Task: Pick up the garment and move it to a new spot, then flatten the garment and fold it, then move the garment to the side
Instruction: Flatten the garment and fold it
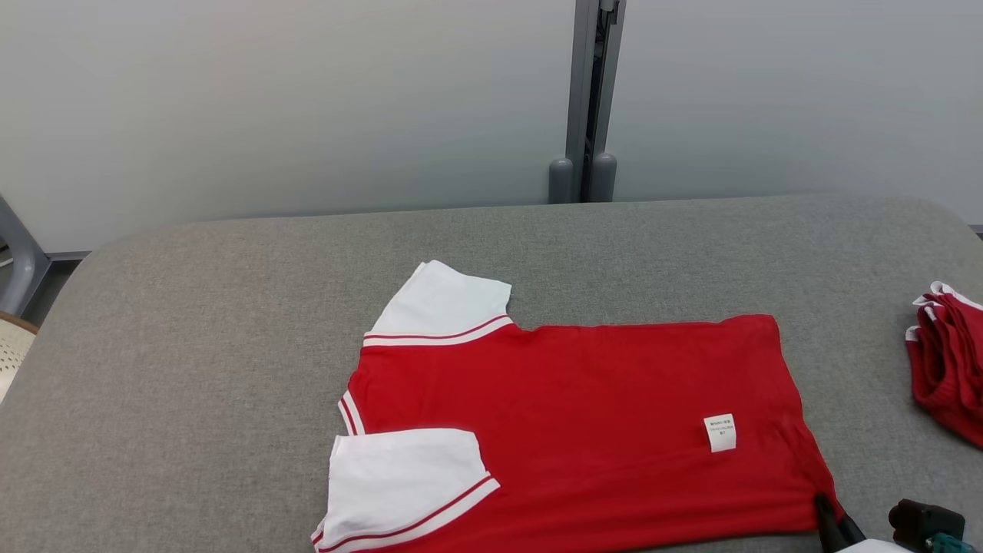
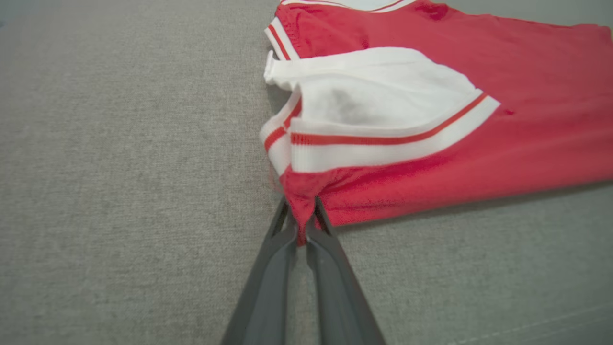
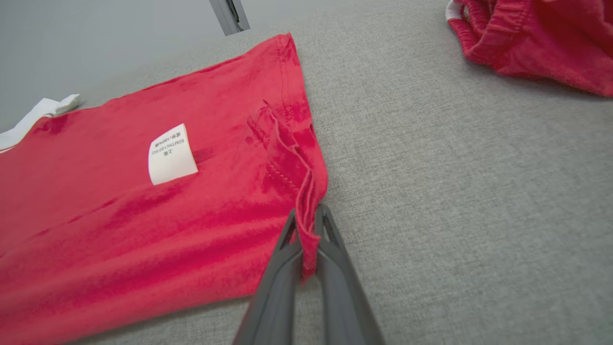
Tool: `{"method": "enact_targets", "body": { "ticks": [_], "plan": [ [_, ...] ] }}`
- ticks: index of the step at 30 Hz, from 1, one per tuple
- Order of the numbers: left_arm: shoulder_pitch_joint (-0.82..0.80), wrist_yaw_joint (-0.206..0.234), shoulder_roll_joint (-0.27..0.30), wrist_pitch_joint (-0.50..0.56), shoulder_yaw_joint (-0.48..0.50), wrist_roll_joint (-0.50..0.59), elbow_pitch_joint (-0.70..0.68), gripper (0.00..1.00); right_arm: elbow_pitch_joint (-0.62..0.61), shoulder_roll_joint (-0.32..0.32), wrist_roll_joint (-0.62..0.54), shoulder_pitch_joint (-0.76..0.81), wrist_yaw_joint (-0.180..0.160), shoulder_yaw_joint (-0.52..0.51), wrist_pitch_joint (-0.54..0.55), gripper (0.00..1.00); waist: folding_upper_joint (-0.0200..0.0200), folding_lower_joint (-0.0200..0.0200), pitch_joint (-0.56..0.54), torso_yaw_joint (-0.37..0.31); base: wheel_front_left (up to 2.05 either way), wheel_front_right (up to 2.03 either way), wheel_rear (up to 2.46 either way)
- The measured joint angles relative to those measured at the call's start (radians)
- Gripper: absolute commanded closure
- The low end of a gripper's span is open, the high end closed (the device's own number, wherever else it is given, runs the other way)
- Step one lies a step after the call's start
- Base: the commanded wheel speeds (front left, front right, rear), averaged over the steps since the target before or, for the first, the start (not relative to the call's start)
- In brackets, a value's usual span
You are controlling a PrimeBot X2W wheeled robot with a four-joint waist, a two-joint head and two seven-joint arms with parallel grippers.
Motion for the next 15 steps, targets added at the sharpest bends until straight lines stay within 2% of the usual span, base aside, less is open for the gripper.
{"method": "enact_targets", "body": {
  "ticks": [1,2,3,6,15],
  "plan": [
    [0.0,0.001,0.0,0.0,0.0,-0.001,0.0,0.91,0.0,0.001,0.0,0.0,0.0,0.0,0.0,0.85,0.0,0.0,0.001,0.0,0.0,0.0,0.0],
    [-0.001,0.006,0.0,0.0,-0.001,0.0,0.002,0.49,0.0,0.002,-0.002,0.0,0.0,0.0,0.0,0.55,0.0,0.0,0.002,0.0,0.0,0.0,0.0],
    [-0.001,0.011,0.0,0.0,-0.002,0.005,0.004,0.0,-0.003,0.002,-0.008,0.0,0.0,-0.002,0.0,0.0,0.0,0.0,0.004,0.001,0.0,0.0,0.0],
    [-0.025,0.036,0.003,0.0,-0.002,0.023,-0.015,0.0,-0.032,-0.006,-0.041,-0.009,0.0,-0.028,0.0,0.0,0.0,0.0,0.013,0.002,0.0,0.0,0.0],
    [-0.135,0.041,0.003,0.0,0.0,0.053,-0.054,0.0,-0.072,-0.014,-0.109,-0.089,0.0,-0.077,0.0,0.0,0.0,0.0,0.052,0.013,0.0,0.0,0.0]
  ]
}}
